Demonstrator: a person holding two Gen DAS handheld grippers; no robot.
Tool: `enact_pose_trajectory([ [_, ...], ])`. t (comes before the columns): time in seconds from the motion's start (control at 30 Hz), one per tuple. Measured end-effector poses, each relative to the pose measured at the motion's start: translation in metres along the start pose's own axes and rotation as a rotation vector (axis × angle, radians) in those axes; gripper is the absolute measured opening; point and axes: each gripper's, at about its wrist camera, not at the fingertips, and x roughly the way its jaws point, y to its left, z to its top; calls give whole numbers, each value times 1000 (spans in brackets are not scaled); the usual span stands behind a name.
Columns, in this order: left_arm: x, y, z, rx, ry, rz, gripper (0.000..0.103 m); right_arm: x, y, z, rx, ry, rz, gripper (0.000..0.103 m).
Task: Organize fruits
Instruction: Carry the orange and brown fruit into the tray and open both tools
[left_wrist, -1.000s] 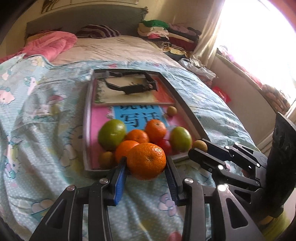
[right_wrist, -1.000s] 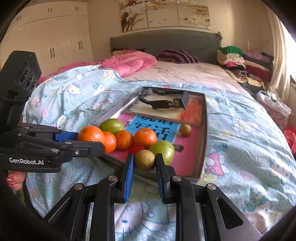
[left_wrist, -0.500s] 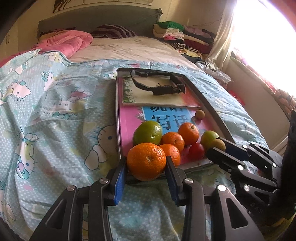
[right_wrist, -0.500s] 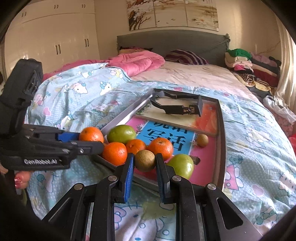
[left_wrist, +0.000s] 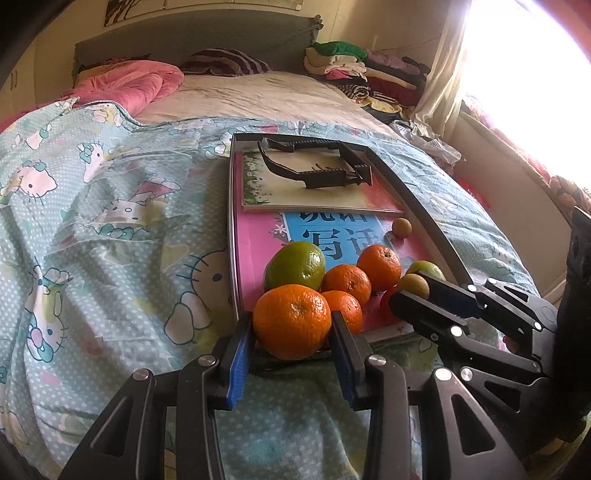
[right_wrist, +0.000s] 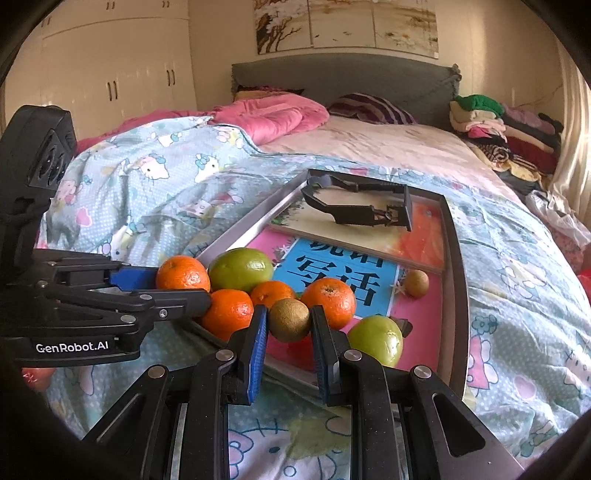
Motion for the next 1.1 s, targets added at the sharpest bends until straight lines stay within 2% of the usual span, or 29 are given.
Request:
enact_pose_trajectory([
  [0.77, 4, 0, -1, -9, 2, -8, 41, 15, 2, 0, -7, 18, -34, 24],
  [0.9, 4, 0, -1, -8, 2, -8, 41, 14, 0, 0, 6, 17, -41, 27],
  [1.0, 4, 0, -1, -9, 1, -8, 41, 12, 0, -1, 12, 12, -48, 36],
  [1.1, 4, 0, -1, -7, 1, -7, 41, 11, 0, -2, 13, 11, -49, 38],
])
